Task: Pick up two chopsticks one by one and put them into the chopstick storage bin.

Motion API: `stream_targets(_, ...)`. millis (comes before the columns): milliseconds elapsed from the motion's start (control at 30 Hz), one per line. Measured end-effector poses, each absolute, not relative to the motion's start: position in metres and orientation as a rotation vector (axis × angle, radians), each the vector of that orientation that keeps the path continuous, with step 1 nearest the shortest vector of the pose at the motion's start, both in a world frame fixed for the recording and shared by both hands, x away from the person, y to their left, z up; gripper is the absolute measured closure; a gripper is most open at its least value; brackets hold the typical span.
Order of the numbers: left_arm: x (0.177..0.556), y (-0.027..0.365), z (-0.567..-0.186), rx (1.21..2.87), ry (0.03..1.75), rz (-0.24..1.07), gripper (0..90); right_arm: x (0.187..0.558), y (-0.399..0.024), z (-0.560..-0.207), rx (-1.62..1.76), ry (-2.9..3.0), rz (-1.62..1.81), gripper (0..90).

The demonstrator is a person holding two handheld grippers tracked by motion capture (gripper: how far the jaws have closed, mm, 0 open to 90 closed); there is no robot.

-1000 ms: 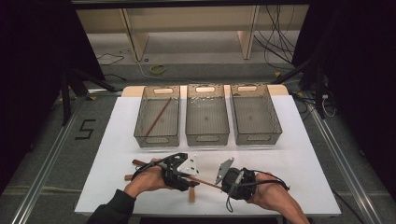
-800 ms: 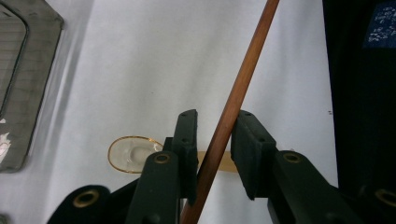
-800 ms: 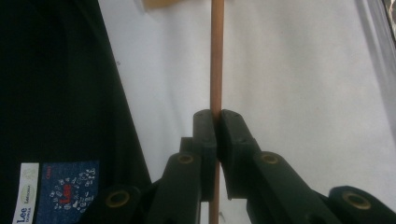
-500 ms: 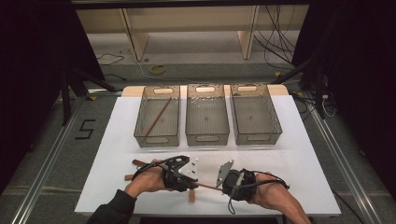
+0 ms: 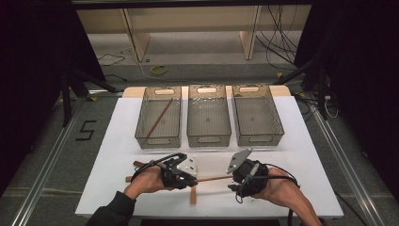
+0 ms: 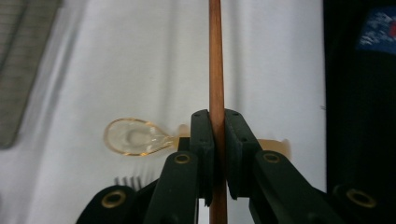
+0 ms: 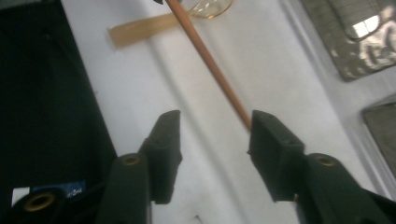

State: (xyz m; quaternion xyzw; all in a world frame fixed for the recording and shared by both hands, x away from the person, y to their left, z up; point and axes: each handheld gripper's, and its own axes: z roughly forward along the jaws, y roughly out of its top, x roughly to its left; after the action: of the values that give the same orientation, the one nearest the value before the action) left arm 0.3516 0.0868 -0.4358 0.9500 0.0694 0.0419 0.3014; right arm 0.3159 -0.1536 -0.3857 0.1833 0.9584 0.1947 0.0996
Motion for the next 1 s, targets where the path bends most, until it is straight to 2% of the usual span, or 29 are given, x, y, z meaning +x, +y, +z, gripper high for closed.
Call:
stream_targets(67, 0.355, 0.091, -0.433, 2.501, 0.231, 0.125, 83.0, 0.317, -0.156, -0.384, 0.578, 2.803, 0.603, 48.8)
stream_targets(400, 0.375, 0.122, -0.421, 2.376, 0.516, 0.214, 82.9, 0.325, -0.168, -0.393, 0.785, 2.682, 0.706, 38.1)
stream_targets(667, 0.387, 0.144, -0.417, 2.29, 0.675, 0.261, 82.9, 0.332, -0.176, -0.406, 0.882, 2.625, 0.759, 35.3)
stream_targets(1000, 0.396, 0.166, -0.414, 2.23, 0.767, 0.29, 82.9, 0.332, -0.176, -0.417, 0.905, 2.602, 0.761, 33.7)
